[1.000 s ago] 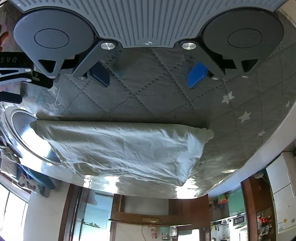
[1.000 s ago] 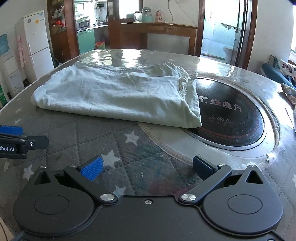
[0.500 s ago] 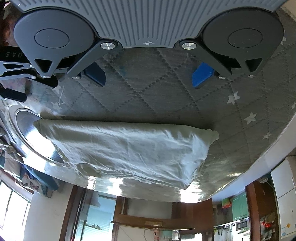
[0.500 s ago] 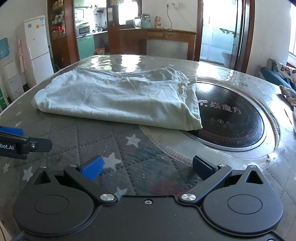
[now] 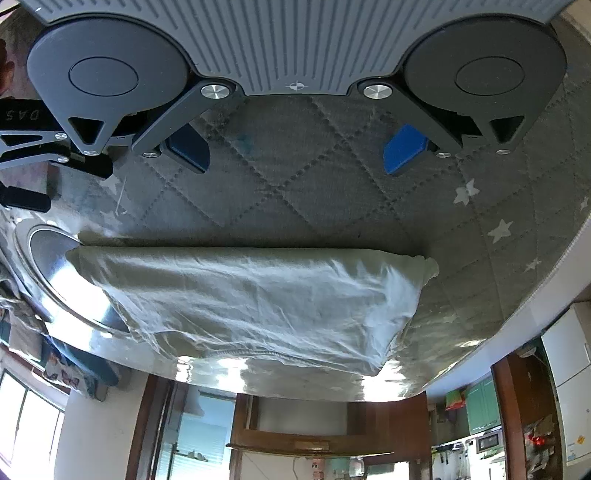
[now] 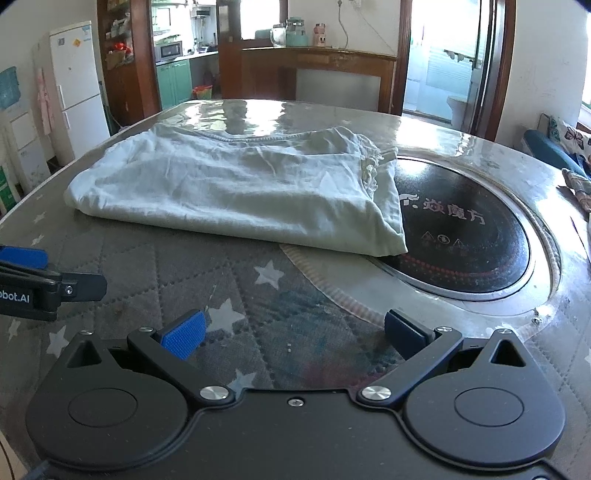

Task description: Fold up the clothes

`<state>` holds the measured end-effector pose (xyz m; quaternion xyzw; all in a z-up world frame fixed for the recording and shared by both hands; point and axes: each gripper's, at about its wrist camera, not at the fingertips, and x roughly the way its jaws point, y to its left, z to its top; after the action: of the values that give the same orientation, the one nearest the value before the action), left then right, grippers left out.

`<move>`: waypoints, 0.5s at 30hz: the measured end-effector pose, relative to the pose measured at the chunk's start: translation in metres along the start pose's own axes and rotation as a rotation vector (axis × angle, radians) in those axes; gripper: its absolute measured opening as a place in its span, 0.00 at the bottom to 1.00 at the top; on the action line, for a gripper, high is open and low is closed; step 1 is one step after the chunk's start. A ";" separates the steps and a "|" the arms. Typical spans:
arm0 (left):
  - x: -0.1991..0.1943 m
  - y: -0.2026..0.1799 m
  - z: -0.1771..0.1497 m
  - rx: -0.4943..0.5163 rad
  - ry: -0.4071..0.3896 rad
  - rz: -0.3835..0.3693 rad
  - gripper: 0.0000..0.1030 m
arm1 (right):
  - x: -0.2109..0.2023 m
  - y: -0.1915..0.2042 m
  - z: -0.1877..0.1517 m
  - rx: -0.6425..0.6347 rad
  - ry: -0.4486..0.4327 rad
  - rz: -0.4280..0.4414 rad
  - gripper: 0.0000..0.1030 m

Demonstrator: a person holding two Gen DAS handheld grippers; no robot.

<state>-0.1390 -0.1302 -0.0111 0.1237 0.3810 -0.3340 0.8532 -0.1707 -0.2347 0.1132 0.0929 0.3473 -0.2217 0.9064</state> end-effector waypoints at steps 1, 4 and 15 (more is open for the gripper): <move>0.000 0.000 0.000 0.001 0.000 0.000 0.98 | 0.000 0.000 -0.001 0.000 -0.003 0.000 1.00; 0.001 -0.001 0.003 0.004 0.002 0.001 0.98 | -0.001 0.000 -0.004 -0.004 -0.022 0.005 1.00; 0.001 0.002 0.001 -0.001 0.001 0.014 0.98 | -0.003 -0.004 -0.001 0.001 -0.012 -0.015 1.00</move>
<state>-0.1368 -0.1296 -0.0111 0.1264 0.3809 -0.3276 0.8553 -0.1752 -0.2365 0.1143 0.0891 0.3426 -0.2293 0.9067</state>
